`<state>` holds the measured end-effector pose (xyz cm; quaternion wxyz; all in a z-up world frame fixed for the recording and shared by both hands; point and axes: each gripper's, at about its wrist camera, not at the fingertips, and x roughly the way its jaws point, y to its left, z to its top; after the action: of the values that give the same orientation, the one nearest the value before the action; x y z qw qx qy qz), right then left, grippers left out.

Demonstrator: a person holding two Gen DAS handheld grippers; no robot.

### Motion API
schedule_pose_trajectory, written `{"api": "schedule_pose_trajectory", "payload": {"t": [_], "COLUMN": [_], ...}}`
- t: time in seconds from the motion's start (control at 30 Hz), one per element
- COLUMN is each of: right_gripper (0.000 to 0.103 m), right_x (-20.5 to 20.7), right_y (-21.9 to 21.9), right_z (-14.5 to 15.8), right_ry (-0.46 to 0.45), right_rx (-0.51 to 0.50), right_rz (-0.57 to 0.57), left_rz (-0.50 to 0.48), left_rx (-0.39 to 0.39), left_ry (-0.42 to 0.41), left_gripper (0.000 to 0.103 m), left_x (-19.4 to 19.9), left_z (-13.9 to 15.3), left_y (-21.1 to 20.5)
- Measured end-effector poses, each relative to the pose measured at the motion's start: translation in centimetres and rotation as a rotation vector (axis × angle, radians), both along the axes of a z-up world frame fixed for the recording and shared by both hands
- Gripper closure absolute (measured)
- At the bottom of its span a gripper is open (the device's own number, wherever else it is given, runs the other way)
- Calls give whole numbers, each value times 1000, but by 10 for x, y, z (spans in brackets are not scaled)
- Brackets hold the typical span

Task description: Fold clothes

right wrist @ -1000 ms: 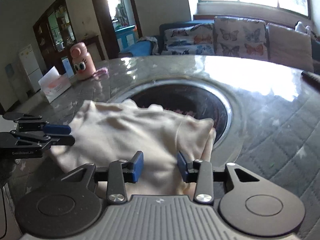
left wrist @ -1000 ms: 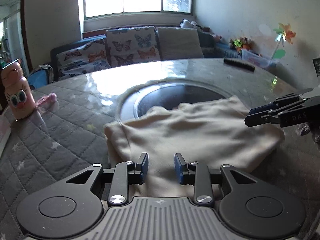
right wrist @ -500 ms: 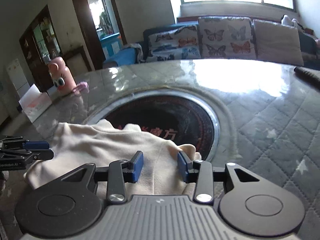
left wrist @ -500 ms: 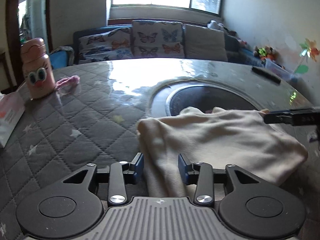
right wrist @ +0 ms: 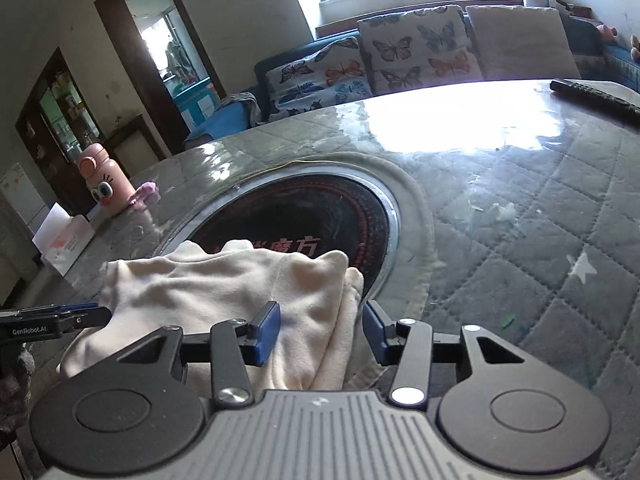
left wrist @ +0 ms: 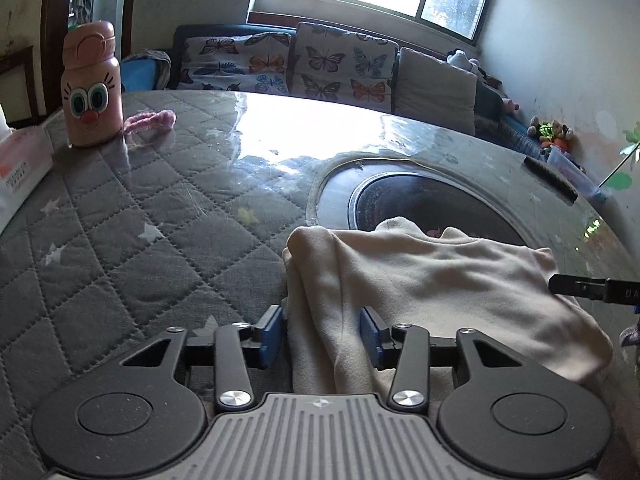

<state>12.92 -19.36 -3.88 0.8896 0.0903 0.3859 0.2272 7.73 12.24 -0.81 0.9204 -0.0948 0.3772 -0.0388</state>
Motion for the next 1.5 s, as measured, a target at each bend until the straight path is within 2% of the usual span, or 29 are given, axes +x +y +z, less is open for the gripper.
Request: {"api": "schedule_pose_trajectory", "payload": {"t": [0.1,0.17,0.23,0.3,0.53,0.87,1.1,1.23,1.37,1.43,1.5], "right_gripper": [60,68,86,94,96,96,96,95,91,91,90], "right_x": [0,1,2,0,-7,6,26,39,52,53,53], "right_y": [4,9,10,12,26,107,174,199,218,222,225], "right_z": [-1,-1,-1,4,35,71,69,59,42,39,38], "right_ry": [0,3,14,3,-67,-143,-135,-123,-93,-97,-103], "right_rx": [-8,-14,-5,-8,18,46,72,64,-3,-29,-42], "right_rz": [12,17,21,13,51,196,291,318,315,318,327], "left_rz": [-1,1,4,6,25,175,288,347,387,393,390], "left_rx": [-27,-47,-45,-27,-14,19,52,72,90,96,100], "left_ry": [3,7,1,-15,-103,-186,-180,-118,-76,-84,-95], "left_gripper": [75,84,86,87,87,87,87,84,78,73,72], "left_x": [2,3,1,-3,-27,-60,-70,-66,-65,-65,-61], "left_z": [0,0,2,5,34,68,71,55,42,43,46], "left_y": [1,1,-1,-4,5,72,118,136,147,149,148]}}
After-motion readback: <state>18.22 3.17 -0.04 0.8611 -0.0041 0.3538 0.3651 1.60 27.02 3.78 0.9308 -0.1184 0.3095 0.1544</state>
